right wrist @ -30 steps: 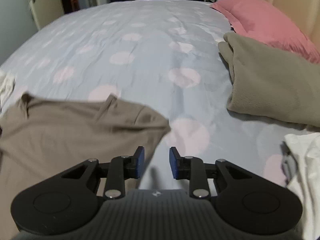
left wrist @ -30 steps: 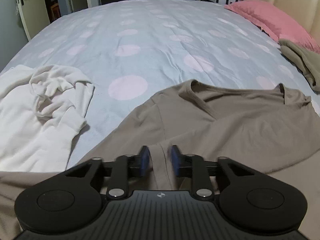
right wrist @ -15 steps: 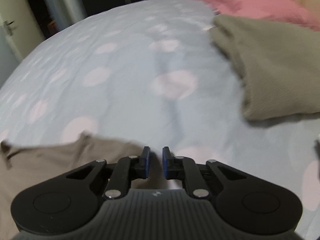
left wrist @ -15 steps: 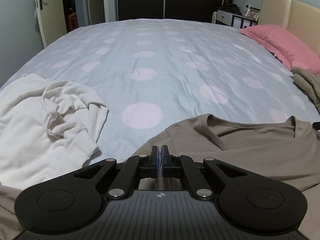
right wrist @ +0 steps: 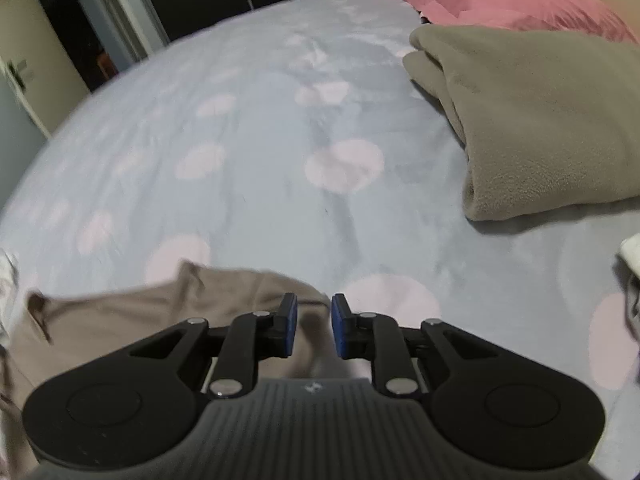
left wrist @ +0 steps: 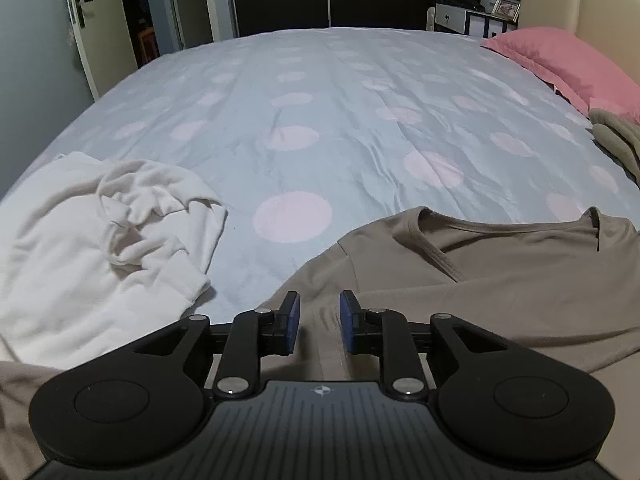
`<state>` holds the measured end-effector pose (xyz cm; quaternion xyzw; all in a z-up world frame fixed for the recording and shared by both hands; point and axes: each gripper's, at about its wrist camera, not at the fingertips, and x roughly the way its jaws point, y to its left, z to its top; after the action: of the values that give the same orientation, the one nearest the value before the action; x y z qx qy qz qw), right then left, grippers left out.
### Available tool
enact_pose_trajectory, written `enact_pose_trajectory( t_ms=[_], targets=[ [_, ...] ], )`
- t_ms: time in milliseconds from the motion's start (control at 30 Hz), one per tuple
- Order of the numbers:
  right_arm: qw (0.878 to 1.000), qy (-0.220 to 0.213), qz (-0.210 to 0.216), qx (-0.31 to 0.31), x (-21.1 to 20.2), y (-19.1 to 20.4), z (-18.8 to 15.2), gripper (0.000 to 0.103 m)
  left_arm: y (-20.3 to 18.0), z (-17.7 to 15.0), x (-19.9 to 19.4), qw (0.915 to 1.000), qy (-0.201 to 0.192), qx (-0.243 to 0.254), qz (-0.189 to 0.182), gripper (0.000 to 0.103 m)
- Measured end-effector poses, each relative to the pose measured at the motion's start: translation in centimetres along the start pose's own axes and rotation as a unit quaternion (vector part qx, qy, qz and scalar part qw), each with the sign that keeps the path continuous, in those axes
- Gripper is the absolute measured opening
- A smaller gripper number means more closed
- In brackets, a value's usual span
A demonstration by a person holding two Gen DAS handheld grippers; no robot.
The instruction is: Fold clothes
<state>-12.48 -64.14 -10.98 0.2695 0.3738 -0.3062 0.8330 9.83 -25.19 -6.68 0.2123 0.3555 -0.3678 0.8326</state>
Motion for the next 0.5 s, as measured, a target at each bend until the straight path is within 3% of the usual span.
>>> enact_pose_trajectory(
  t_ms=[100, 167, 233, 267, 400, 500],
  targets=[
    [0.999, 0.012, 0.006, 0.051, 1.3, -1.4, -0.3, 0.008, -0.8, -0.8, -0.8, 0.9995, 0.001, 0.031, -0.006, 0.024],
    [0.999, 0.006, -0.013, 0.050, 1.7, -1.5, -0.3, 0.001, -1.3, -1.4, -1.4, 0.9986, 0.002, 0.052, -0.010, 0.039],
    [0.998, -0.005, -0.063, 0.016, 1.4, -0.6, -0.2, 0.003, -1.8, -2.0, -1.9, 0.9972, 0.003, 0.073, -0.014, 0.041],
    [0.998, -0.007, -0.068, 0.004, 1.2, -0.2, -0.1, 0.009, -2.1, -2.2, -2.2, 0.9963, 0.003, 0.084, -0.016, 0.041],
    [0.999, -0.008, -0.026, -0.025, -0.7, 1.2, -0.6, 0.013, -3.6, -3.5, -3.0, 0.9904, 0.001, 0.137, -0.018, 0.041],
    [0.998, 0.003, 0.010, -0.058, -2.6, 2.7, -2.1, 0.014, -6.1, -4.7, -2.6, 0.9772, -0.012, 0.212, -0.001, 0.040]
  ],
)
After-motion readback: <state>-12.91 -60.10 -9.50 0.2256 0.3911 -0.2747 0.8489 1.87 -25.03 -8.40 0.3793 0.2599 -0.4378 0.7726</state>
